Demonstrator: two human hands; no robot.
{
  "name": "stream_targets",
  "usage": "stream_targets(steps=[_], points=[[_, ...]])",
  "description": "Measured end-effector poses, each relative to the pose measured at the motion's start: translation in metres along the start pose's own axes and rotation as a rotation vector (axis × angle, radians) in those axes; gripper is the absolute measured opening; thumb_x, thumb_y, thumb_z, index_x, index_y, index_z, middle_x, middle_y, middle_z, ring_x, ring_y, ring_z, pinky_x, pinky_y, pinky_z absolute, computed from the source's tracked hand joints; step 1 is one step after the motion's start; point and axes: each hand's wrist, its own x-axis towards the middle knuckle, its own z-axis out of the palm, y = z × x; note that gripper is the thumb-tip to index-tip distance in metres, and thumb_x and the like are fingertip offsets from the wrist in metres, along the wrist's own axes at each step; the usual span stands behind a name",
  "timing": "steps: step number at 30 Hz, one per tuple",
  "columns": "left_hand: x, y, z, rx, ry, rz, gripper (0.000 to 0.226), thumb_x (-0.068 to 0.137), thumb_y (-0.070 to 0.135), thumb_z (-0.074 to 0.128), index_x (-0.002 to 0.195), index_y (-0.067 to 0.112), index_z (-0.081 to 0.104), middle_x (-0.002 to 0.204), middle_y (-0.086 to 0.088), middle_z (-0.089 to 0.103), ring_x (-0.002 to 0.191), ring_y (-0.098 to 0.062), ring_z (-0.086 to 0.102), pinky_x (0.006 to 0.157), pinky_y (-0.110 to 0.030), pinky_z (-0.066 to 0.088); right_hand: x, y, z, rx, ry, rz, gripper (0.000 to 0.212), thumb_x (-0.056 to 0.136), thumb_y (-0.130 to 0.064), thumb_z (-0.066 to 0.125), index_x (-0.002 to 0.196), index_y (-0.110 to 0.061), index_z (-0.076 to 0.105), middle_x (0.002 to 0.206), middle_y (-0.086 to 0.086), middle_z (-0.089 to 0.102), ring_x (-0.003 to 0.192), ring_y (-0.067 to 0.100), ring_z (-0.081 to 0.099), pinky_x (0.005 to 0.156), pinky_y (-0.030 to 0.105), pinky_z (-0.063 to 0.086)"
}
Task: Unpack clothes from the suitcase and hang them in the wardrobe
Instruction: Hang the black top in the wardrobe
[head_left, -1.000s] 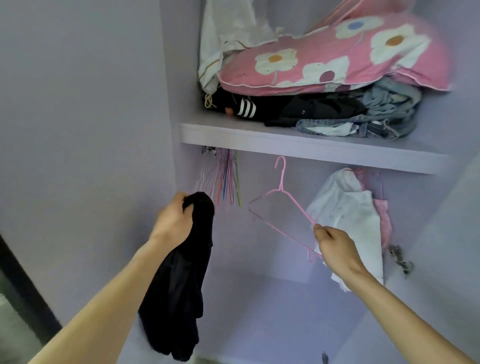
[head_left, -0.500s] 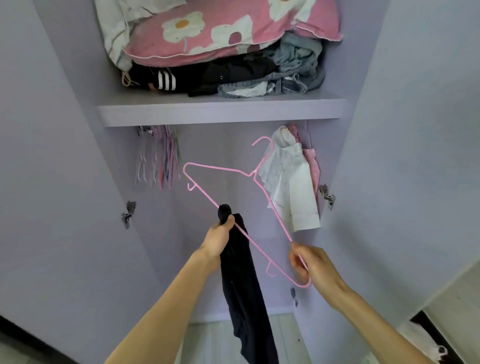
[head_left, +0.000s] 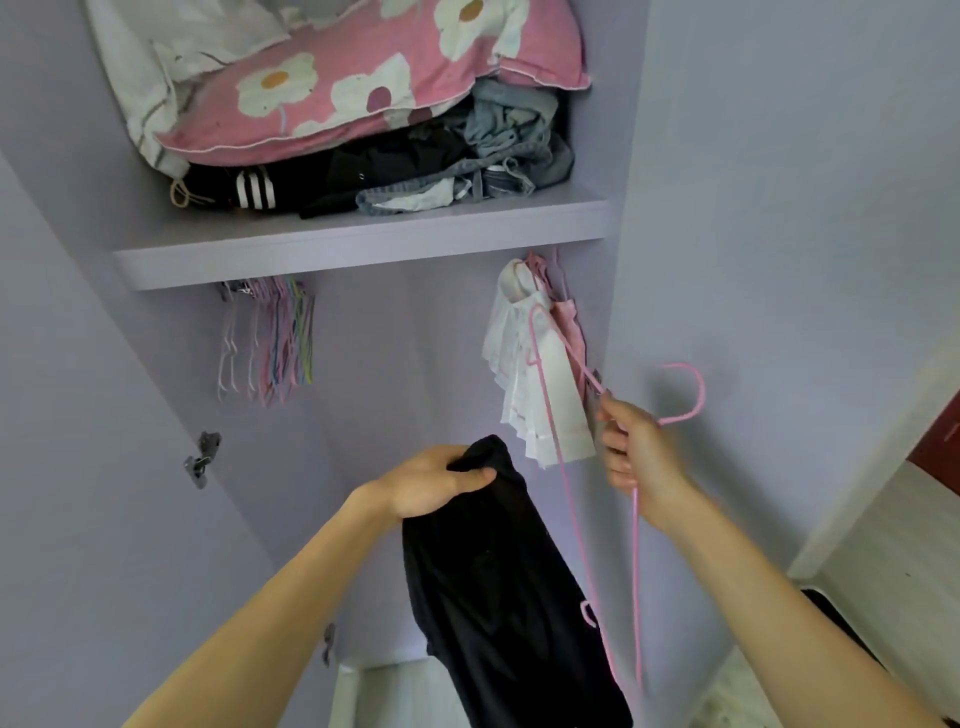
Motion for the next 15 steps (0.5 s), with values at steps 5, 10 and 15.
stream_targets(steps=[5,10,15], points=[[0.006,0.026,0.004,0.123,-0.021,0.035,0.029,0.094,0.043,0.064,0.120,0.031,0.069,0.112,0.013,0.072,0.104,-0.007,0.068,0.099,-0.027,0.050,-0.016,0.011,0.013,-0.349,-0.275,-0.070,0.037,0.084,-0.045,0.073,0.109,-0.024,0.059,0.081,-0.010,0.063,0.041,0.004,0.033,0.039,0.018,0.026],[0.010,0.033,-0.017,0.204,0.089,0.061,0.032,0.081,0.047,0.077,0.105,0.031,0.064,0.106,0.006,0.066,0.097,-0.012,0.065,0.085,-0.027,0.049,-0.015,0.013,0.019,-0.371,-0.342,-0.104,0.019,0.094,-0.022,0.066,0.075,-0.025,0.068,0.044,-0.018,0.047,0.038,0.000,0.041,0.039,0.013,0.028],[-0.002,0.003,-0.064,0.531,0.198,-0.008,0.020,0.087,0.027,0.075,0.103,0.026,0.062,0.102,0.006,0.061,0.093,-0.014,0.059,0.071,-0.019,0.041,0.005,0.009,0.011,-0.251,-0.190,-0.043,0.025,0.094,-0.023,0.064,0.096,0.002,0.062,0.063,0.003,0.042,0.046,0.010,0.033,0.043,0.021,0.024]])
